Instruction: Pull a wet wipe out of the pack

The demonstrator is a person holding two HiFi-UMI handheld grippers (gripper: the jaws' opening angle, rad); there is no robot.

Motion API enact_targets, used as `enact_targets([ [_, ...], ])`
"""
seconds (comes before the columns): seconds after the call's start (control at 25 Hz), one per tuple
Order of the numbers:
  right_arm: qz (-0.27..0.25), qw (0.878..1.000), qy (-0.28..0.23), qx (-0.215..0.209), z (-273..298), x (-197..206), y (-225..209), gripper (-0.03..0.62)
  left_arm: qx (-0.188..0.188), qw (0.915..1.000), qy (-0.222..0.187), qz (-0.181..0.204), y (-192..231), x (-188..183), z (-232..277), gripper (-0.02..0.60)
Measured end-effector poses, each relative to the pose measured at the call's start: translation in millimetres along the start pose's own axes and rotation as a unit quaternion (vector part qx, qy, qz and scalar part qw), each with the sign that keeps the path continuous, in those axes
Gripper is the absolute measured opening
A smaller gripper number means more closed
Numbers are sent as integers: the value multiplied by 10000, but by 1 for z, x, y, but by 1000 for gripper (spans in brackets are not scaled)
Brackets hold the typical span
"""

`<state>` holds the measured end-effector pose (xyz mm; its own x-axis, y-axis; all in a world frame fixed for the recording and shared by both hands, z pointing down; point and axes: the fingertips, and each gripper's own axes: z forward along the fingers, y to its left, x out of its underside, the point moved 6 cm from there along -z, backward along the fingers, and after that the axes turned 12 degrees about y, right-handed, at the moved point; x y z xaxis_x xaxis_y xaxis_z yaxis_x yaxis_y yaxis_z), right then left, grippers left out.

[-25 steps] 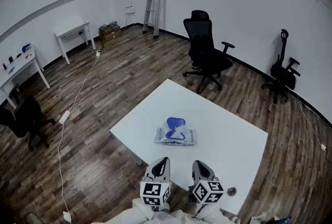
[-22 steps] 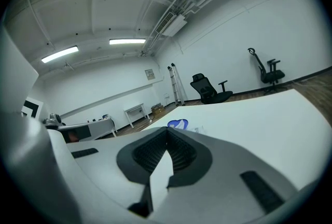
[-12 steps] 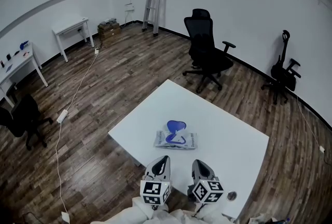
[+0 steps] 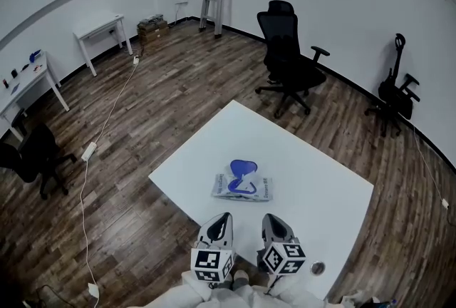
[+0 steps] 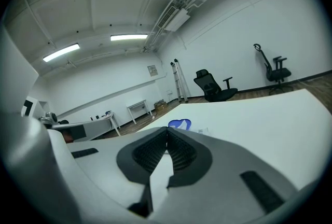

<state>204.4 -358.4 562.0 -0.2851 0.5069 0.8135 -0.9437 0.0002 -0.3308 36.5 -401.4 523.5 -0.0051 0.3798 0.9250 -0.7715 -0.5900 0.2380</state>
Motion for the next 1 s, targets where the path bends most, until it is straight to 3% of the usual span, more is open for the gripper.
enact_targets([
  [0.44, -323, 9984, 43, -451, 39, -20, -1, 9, -341, 9994, 62, 9, 5, 2, -13, -2],
  [1.0, -304, 9983, 119, -478, 76, -35, -16, 12, -824, 9965, 103, -59, 23, 11, -27, -2],
])
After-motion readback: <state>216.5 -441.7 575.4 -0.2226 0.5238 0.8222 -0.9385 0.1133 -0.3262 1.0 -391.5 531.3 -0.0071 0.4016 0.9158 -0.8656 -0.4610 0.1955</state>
